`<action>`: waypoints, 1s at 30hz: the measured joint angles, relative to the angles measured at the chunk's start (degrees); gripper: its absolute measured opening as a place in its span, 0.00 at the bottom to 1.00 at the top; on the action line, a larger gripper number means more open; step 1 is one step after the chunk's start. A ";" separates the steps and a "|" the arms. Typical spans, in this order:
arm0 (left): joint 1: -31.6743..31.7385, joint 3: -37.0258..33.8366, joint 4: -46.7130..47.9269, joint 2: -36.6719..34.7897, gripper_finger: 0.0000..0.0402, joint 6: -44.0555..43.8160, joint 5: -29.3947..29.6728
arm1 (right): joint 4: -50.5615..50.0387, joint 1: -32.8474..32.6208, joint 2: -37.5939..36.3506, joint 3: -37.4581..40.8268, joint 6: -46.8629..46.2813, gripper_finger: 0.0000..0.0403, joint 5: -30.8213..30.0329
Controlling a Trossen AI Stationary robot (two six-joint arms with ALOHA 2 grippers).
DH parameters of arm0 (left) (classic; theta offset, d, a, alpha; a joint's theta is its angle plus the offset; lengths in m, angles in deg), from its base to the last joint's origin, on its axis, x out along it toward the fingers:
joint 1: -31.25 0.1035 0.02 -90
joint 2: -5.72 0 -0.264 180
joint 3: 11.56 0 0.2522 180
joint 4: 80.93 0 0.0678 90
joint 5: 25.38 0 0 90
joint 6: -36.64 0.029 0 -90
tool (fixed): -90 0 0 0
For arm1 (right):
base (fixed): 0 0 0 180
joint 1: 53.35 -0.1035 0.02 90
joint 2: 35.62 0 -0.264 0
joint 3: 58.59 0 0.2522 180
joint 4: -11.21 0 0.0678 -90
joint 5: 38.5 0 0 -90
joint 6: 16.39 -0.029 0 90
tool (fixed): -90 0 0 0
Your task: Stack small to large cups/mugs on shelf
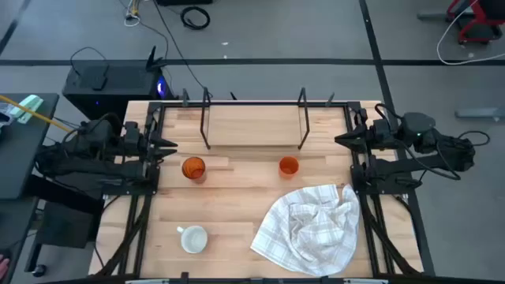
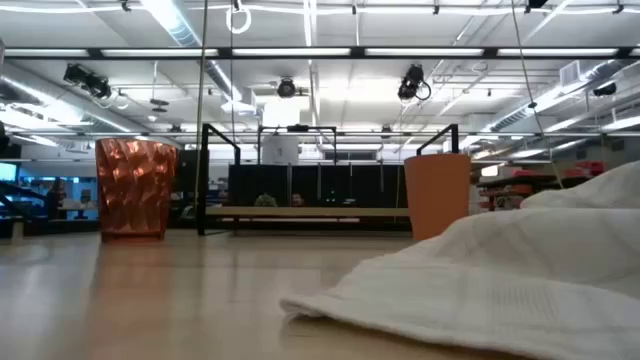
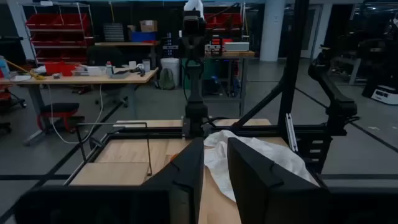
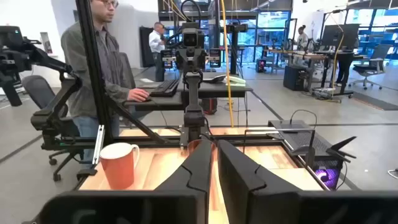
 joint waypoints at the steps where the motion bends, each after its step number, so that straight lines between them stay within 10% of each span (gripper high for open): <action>1: 0.01 0.00 -0.01 -0.01 0.19 -0.01 0.01 | 0.02 0.00 0.00 0.00 0.00 0.09 0.00; 30: 0.00 0.00 -0.01 0.00 0.20 -0.02 0.00 | 0.02 0.00 0.00 0.00 0.00 0.09 0.01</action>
